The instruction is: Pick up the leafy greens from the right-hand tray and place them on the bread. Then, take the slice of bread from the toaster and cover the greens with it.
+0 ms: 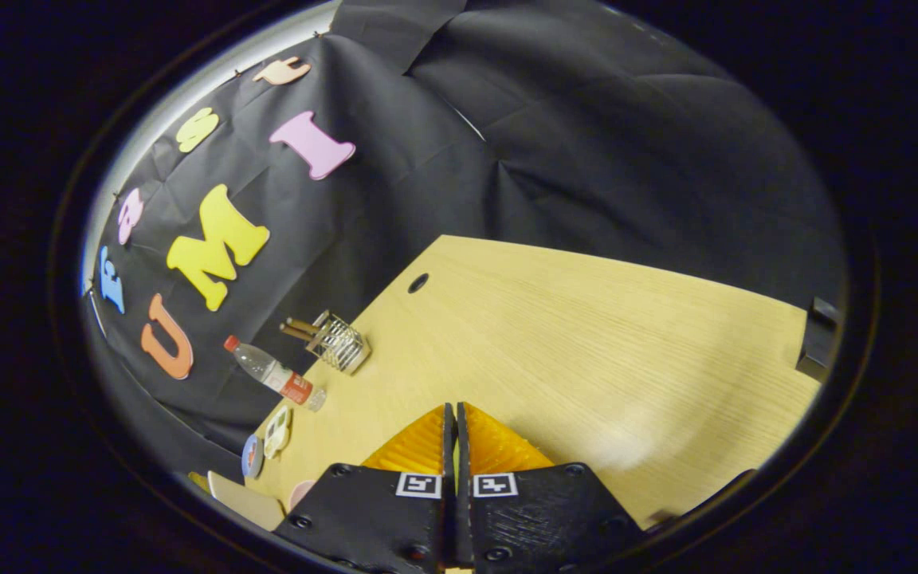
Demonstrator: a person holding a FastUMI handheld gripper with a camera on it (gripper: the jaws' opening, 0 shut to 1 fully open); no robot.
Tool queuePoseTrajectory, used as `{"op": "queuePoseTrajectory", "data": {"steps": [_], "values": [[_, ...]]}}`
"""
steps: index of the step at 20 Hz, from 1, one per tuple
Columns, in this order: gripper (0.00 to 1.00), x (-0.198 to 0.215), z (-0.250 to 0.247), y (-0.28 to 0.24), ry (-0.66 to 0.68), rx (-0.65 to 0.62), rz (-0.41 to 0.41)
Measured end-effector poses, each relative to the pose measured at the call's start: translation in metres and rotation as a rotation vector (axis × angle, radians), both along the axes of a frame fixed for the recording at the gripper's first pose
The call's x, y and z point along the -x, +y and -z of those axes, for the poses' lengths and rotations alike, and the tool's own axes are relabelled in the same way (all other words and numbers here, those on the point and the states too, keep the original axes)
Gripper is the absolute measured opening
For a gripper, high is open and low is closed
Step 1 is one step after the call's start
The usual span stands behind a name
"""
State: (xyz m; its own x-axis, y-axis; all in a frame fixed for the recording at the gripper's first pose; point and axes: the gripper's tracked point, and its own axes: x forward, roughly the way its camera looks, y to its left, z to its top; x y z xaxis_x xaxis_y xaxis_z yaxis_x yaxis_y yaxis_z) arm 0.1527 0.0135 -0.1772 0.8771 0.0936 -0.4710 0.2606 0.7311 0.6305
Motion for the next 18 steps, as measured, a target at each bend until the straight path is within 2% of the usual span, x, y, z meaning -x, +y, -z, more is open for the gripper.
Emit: {"op": "queuePoseTrajectory", "data": {"steps": [4, 12, 18], "values": [[0.00, 0.013, -0.036, 0.018, -0.064, -0.017, -0.017], [0.00, 0.040, -0.098, 0.084, -0.176, -0.020, -0.108], [0.00, 0.057, -0.127, 0.179, -0.241, -0.041, -0.222]]}}
